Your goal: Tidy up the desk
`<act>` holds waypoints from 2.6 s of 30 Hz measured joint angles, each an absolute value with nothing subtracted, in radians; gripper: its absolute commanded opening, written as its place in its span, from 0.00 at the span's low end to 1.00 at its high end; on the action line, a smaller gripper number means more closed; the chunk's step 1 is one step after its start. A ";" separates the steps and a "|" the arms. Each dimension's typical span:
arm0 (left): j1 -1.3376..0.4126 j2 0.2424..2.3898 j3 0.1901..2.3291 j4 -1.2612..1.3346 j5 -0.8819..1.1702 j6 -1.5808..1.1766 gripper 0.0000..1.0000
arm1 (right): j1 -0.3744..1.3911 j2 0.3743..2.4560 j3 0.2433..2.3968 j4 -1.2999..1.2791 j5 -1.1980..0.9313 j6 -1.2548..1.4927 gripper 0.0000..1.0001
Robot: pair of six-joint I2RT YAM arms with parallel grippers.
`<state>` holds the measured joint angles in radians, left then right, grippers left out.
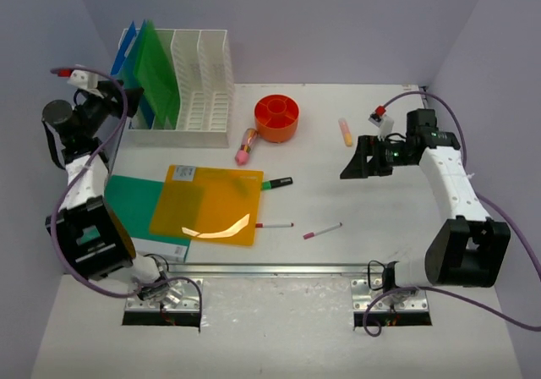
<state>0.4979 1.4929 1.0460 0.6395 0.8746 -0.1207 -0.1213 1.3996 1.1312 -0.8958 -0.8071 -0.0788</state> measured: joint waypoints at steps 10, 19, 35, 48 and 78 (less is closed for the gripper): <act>0.578 1.115 0.819 -0.009 1.016 0.411 0.60 | 0.260 1.448 1.023 -0.645 -0.766 0.166 0.88; 0.577 1.066 0.672 -0.304 1.026 0.656 0.60 | 0.435 1.702 1.023 -0.343 -0.800 0.458 0.80; 0.577 1.049 0.631 -0.194 1.040 0.554 0.60 | 0.556 1.984 1.007 0.244 -0.712 0.875 0.76; 0.577 1.094 0.631 -0.116 1.046 0.494 0.60 | 0.597 2.136 1.007 0.558 -0.679 1.063 0.38; 0.577 1.360 1.311 -1.027 1.279 1.165 0.71 | 0.611 1.852 1.251 0.224 -0.906 0.476 0.00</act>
<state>0.5774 1.3595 1.3106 -1.0269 1.2793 1.1647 0.6113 1.8523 1.2512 0.2241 -0.9062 0.4763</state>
